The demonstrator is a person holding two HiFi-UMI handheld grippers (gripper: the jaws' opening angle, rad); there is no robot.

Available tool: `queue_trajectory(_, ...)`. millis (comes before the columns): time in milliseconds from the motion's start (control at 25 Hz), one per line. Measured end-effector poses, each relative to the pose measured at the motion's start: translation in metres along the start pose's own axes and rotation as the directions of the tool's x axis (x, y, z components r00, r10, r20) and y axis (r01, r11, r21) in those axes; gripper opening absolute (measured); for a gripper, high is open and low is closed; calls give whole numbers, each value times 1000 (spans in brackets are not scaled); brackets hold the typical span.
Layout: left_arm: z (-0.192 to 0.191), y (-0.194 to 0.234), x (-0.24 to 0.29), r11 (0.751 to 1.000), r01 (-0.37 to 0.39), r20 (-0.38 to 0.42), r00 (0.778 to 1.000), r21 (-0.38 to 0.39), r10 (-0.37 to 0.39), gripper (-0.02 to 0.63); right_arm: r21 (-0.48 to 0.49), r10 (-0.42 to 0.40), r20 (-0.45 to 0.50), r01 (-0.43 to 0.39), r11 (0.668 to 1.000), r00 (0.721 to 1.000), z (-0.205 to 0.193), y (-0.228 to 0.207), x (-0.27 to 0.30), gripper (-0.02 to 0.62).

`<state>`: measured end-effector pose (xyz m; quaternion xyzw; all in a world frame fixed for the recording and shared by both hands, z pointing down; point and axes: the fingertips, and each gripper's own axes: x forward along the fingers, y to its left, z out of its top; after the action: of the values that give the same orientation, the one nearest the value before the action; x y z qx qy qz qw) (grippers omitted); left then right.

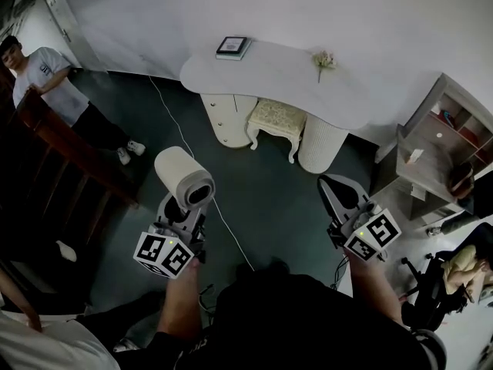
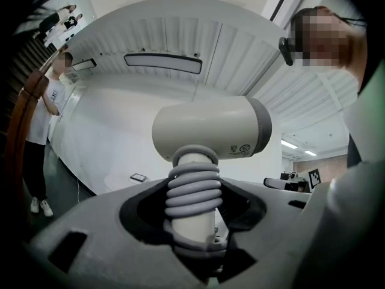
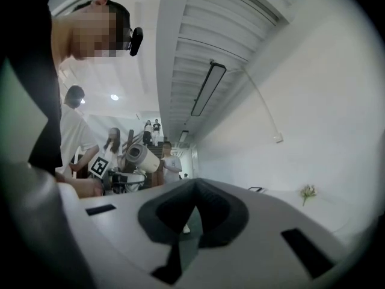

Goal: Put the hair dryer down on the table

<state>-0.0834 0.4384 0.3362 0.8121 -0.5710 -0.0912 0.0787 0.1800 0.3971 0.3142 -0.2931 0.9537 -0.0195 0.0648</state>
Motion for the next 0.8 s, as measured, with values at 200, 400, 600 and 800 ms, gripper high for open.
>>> queue_trajectory(200, -11, -21, 5, 1000, -23, -11, 1000, -12, 23, 222, 35, 25, 5, -25, 999, 1000, -3, -16, -25, 5)
queue_trajectory(400, -23, -38, 9, 999, -43, -24, 999, -10, 43, 222, 48, 65, -15, -64, 997, 998, -10, -23, -40, 5)
queue_trajectory(600, -32, -50, 14, 999, -48, -40, 998, -14, 47, 222, 82, 76, -13, -74, 994, 997, -16, -28, -49, 5)
queue_trajectory(800, -30, -47, 24, 999, -44, -40, 998, -9, 43, 222, 98, 77, -10, -76, 992, 997, -21, -34, -42, 6)
